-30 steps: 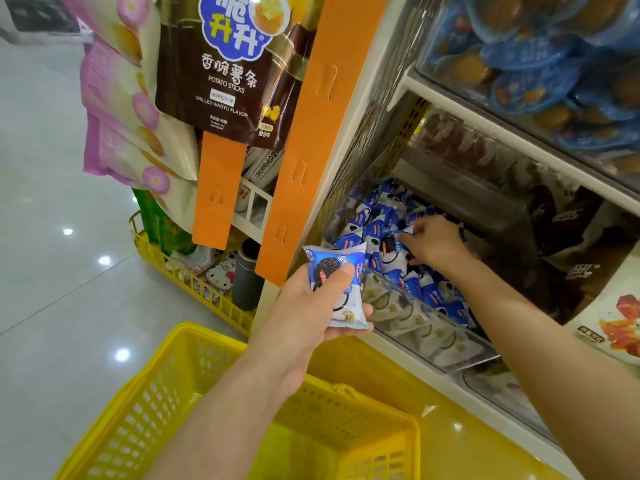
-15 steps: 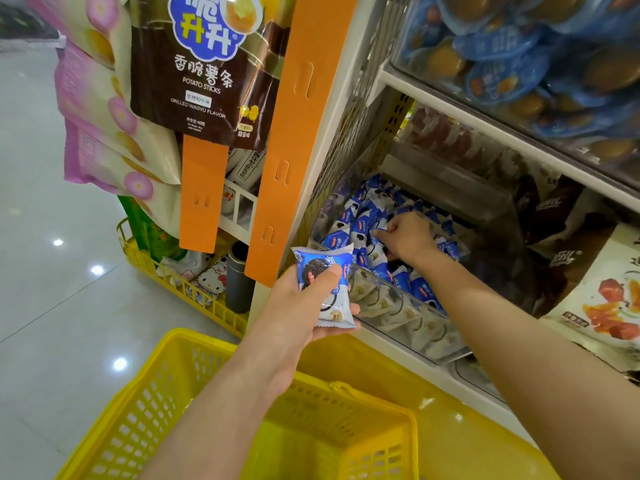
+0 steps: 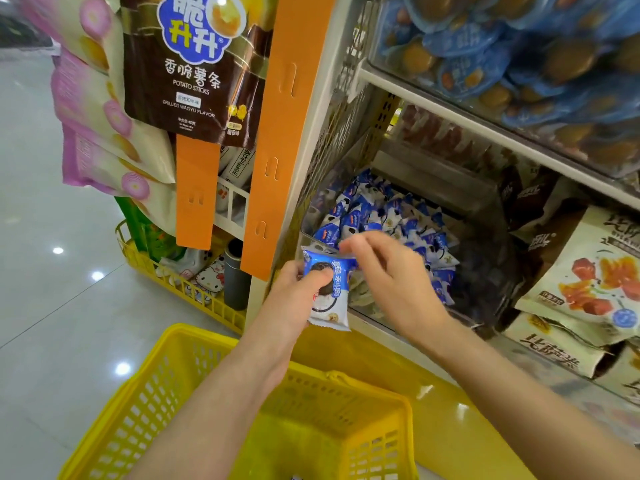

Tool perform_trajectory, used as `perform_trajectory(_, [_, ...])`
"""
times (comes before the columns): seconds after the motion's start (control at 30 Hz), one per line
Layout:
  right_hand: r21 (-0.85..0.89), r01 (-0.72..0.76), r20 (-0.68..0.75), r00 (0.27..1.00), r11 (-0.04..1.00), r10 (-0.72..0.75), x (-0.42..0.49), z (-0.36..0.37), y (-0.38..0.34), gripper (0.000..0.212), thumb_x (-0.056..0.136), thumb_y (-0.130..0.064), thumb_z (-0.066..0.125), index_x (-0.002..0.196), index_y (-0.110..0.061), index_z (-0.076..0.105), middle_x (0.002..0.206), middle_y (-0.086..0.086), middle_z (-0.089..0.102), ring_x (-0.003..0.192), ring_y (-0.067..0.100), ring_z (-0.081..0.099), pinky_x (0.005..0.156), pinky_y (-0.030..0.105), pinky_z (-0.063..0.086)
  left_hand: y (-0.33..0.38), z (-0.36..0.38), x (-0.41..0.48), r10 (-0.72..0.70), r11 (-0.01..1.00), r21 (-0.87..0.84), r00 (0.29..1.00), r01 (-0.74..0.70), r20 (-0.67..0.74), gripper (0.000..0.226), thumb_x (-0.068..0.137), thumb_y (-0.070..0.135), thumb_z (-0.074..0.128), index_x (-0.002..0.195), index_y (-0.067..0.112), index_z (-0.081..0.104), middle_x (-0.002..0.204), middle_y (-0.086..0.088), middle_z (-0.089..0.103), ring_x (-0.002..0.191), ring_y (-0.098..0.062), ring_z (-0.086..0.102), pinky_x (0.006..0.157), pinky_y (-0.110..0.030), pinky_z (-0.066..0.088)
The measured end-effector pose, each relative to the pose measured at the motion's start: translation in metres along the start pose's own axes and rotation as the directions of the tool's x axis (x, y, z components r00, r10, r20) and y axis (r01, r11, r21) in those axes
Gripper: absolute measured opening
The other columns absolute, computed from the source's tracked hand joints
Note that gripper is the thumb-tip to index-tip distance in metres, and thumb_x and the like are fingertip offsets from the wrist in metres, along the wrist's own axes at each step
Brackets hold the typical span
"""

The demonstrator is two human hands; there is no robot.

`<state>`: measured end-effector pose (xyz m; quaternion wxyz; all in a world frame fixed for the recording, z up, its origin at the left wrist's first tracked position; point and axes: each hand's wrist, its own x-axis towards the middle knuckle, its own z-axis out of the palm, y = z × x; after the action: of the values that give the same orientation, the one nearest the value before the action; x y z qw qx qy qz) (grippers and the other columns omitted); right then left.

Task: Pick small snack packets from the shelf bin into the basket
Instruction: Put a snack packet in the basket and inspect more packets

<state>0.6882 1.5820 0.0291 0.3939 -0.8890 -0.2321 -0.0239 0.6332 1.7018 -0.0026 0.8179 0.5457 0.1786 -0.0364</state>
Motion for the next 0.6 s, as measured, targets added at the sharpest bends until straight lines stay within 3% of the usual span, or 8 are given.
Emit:
perform_trajectory(0.07, [0.076, -0.064, 0.059, 0.996, 0.995, 0.06, -0.012, 0.003, -0.002, 0.023, 0.092, -0.033, 0.05, 0.092, -0.017, 0.067, 0.075, 0.002, 0.065, 0.066, 0.019, 0.057, 0.062, 0.029, 0.048, -0.004, 0.0, -0.005, 0.004, 0.997, 0.079, 0.999, -0.007, 0.033, 0.014, 0.091, 0.024, 0.054, 0.105, 0.022, 0.055, 0.096, -0.004, 0.069, 0.086, -0.015, 0.067, 0.081, -0.034, 0.051])
perform_trajectory(0.13, [0.185, -0.174, 0.075, 0.984, 0.967, 0.163, -0.018, 0.006, 0.002, 0.02, 0.091, -0.026, 0.055, 0.09, -0.011, 0.068, 0.08, 0.01, 0.068, 0.068, 0.025, 0.06, 0.07, 0.039, 0.053, -0.007, 0.001, -0.01, 0.018, 0.989, 0.145, 0.998, -0.026, 0.062, 0.015, 0.092, 0.023, 0.053, 0.107, 0.025, 0.054, 0.096, -0.001, 0.069, 0.084, -0.011, 0.067, 0.074, -0.027, 0.05])
perform_trajectory(0.2, [0.374, -0.317, 0.129, 0.948, 0.872, 0.29, -0.022, 0.006, 0.007, 0.021, 0.091, -0.022, 0.056, 0.087, -0.005, 0.067, 0.085, 0.018, 0.069, 0.066, 0.02, 0.06, 0.067, 0.032, 0.054, -0.009, 0.0, -0.015, 0.059, 0.976, 0.204, 0.994, -0.077, 0.094, 0.018, 0.092, 0.021, 0.053, 0.108, 0.029, 0.054, 0.093, 0.006, 0.067, 0.074, 0.0, 0.066, 0.058, -0.013, 0.048])
perform_trajectory(0.27, [0.485, -0.394, 0.172, 0.918, 0.781, 0.357, -0.029, 0.008, 0.01, 0.02, 0.09, -0.021, 0.057, 0.084, -0.005, 0.067, 0.078, 0.012, 0.069, 0.059, 0.007, 0.06, 0.056, 0.018, 0.052, -0.012, -0.001, -0.019, 0.084, 0.962, 0.249, 0.99, -0.109, 0.111, 0.02, 0.092, 0.02, 0.053, 0.11, 0.03, 0.054, 0.094, 0.01, 0.066, 0.068, 0.009, 0.063, 0.051, -0.005, 0.043])
perform_trajectory(0.33, [0.494, -0.372, 0.137, 0.926, 0.786, 0.352, -0.035, 0.011, 0.012, 0.017, 0.089, -0.02, 0.06, 0.079, -0.009, 0.066, 0.067, 0.004, 0.066, 0.049, 0.0, 0.056, 0.048, 0.013, 0.047, -0.014, -0.002, -0.023, 0.087, 0.957, 0.268, 0.99, -0.113, 0.108, 0.019, 0.091, 0.023, 0.054, 0.11, 0.026, 0.057, 0.095, 0.005, 0.068, 0.071, 0.007, 0.063, 0.054, -0.003, 0.042])
perform_trajectory(0.43, [0.448, -0.274, 0.09, 0.961, 0.851, 0.262, -0.044, 0.017, 0.01, 0.015, 0.086, -0.019, 0.063, 0.071, -0.015, 0.065, 0.06, -0.001, 0.064, 0.05, 0.003, 0.057, 0.047, 0.015, 0.046, -0.018, -0.004, -0.025, 0.126, 0.952, 0.274, 0.99, -0.139, 0.066, 0.02, 0.092, 0.027, 0.052, 0.102, 0.012, 0.06, 0.091, -0.018, 0.068, 0.075, -0.017, 0.065, 0.063, -0.021, 0.048])
perform_trajectory(0.53, [0.415, -0.226, 0.072, 0.974, 0.881, 0.216, -0.054, 0.023, 0.011, 0.013, 0.083, -0.022, 0.066, 0.07, -0.018, 0.065, 0.066, 0.005, 0.067, 0.056, 0.011, 0.059, 0.05, 0.024, 0.049, -0.021, -0.007, -0.026, 0.192, 0.931, 0.314, 0.981, -0.188, 0.018, 0.022, 0.093, 0.024, 0.05, 0.093, 0.004, 0.059, 0.087, -0.019, 0.068, 0.072, -0.016, 0.066, 0.06, -0.026, 0.05])
perform_trajectory(0.6, [0.443, -0.205, 0.065, 0.978, 0.873, 0.197, -0.061, 0.026, 0.013, 0.012, 0.082, -0.02, 0.068, 0.07, -0.021, 0.065, 0.065, 0.0, 0.067, 0.056, 0.008, 0.059, 0.052, 0.024, 0.051, -0.024, -0.009, -0.027, 0.183, 0.93, 0.32, 0.983, -0.178, 0.016, 0.024, 0.093, 0.022, 0.051, 0.089, -0.001, 0.056, 0.086, -0.023, 0.067, 0.071, -0.02, 0.066, 0.058, -0.027, 0.05])
